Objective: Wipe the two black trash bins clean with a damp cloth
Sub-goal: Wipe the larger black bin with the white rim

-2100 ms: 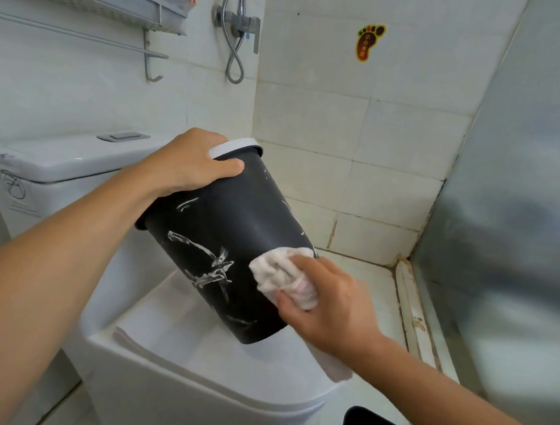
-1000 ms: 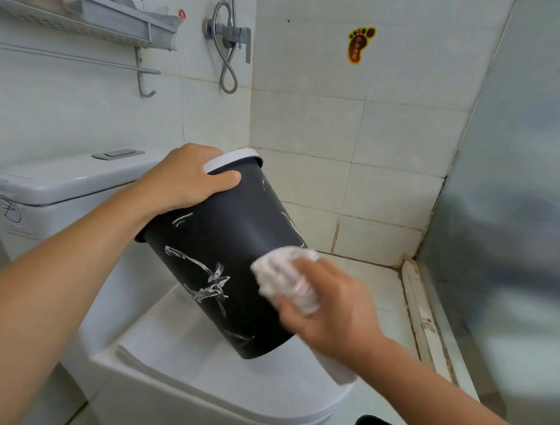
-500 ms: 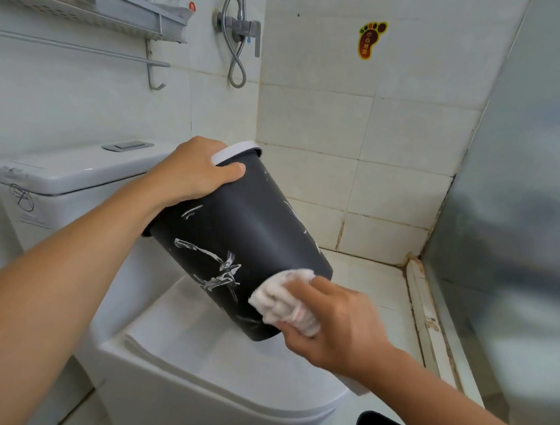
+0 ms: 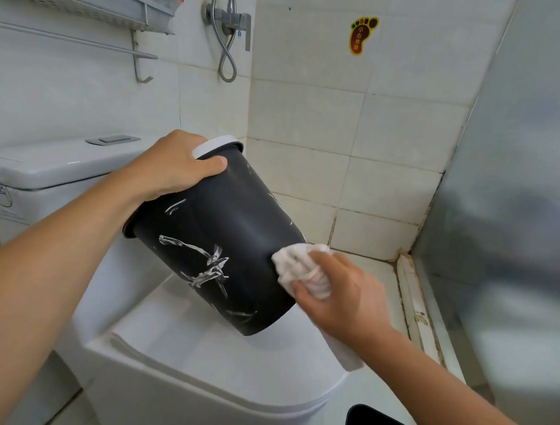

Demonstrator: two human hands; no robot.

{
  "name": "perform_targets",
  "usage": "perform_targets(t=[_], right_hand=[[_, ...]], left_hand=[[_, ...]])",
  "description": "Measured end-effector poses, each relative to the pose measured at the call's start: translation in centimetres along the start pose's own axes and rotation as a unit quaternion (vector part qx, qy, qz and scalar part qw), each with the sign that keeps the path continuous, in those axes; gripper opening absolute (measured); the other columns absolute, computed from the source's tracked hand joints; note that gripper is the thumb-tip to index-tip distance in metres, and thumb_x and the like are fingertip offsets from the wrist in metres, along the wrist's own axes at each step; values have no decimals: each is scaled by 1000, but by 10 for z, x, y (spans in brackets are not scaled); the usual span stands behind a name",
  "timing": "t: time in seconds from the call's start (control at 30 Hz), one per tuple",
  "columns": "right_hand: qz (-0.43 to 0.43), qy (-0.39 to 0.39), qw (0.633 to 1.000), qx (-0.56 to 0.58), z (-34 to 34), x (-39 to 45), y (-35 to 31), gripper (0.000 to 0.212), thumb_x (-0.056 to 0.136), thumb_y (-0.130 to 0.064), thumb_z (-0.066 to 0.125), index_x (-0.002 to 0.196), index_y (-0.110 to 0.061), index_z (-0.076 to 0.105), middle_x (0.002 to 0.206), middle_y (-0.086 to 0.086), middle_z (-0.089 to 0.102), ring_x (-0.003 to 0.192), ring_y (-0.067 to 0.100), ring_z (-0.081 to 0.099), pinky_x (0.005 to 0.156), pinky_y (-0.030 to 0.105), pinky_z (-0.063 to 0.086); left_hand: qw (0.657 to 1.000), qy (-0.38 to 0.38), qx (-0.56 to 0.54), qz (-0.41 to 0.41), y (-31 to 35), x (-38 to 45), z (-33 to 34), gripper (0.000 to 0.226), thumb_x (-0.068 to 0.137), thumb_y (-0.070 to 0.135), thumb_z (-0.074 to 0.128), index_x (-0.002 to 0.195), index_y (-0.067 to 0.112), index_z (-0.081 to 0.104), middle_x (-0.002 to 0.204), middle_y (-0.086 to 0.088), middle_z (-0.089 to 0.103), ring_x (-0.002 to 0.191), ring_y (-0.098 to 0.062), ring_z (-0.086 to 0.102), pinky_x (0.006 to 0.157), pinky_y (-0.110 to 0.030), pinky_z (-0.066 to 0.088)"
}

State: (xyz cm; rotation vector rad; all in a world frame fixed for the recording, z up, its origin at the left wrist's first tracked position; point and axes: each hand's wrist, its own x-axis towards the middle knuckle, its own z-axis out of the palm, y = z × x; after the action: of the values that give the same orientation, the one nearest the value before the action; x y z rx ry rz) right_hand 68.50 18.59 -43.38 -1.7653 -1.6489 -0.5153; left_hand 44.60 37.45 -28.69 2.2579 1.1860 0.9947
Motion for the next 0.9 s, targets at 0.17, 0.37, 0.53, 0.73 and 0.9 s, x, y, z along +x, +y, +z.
perform_targets(t=[0.17, 0.37, 0.53, 0.73, 0.9], right_hand=[[-37, -11, 999, 18, -1, -7, -9, 42, 84, -67, 62, 110, -34, 63, 91, -12, 63, 65, 17, 60, 50, 36, 52], [96, 0, 991, 94, -7, 12, 4, 40, 80, -68, 62, 108, -40, 66, 88, -16, 68, 77, 8, 65, 65, 36, 55], [157, 46, 959, 232, -30, 9, -1, 15, 84, -44, 77, 96, -38, 70, 79, -14, 72, 75, 7, 68, 67, 40, 58], [119, 37, 963, 238, -29, 8, -11, 25, 82, -44, 80, 105, -45, 71, 88, -21, 73, 82, 4, 69, 69, 34, 57], [98, 39, 966, 237, -22, 5, -18, 31, 81, -47, 78, 111, -49, 69, 98, -26, 72, 91, 1, 69, 74, 28, 56]], left_hand=[[1000, -3, 3, 10, 0, -1, 0, 36, 93, 42, 68, 90, 6, 65, 92, -14, 71, 82, -31, 64, 71, -38, 45], [998, -13, 16, 60, 9, -5, 2, 33, 95, 39, 69, 78, 12, 61, 79, -10, 64, 71, -20, 55, 68, -36, 40], [992, -58, -15, 110, 12, -8, 1, 19, 98, 34, 71, 81, 26, 70, 74, 18, 68, 68, 1, 61, 64, -18, 46], [987, -96, 36, 123, 22, -8, -10, 4, 95, 33, 72, 94, 30, 73, 86, 16, 72, 82, -4, 68, 72, -24, 54], [989, -42, 79, 115, 39, -11, -1, 19, 92, 52, 70, 109, 43, 66, 100, 19, 68, 93, -8, 65, 81, -33, 53]])
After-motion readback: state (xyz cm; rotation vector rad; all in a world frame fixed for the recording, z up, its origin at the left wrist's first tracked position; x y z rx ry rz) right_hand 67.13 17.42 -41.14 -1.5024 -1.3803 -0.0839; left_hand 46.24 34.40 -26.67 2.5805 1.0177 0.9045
